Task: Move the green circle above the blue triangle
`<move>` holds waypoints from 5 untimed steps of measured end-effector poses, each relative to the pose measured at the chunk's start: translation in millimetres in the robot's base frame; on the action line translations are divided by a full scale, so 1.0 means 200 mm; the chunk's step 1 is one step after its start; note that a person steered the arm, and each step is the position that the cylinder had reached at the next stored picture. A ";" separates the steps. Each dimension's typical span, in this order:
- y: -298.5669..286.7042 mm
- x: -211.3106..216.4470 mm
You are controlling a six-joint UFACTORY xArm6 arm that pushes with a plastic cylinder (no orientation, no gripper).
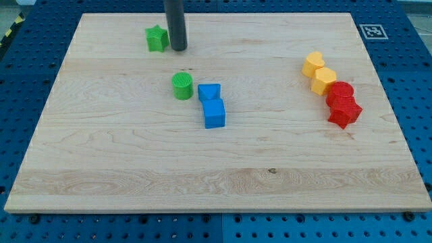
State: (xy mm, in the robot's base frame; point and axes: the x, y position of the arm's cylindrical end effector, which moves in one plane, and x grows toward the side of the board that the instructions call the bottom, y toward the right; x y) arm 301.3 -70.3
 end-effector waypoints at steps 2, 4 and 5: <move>-0.27 -0.02; -0.51 -0.14; -0.53 -0.15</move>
State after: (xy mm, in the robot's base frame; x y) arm 270.7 -175.3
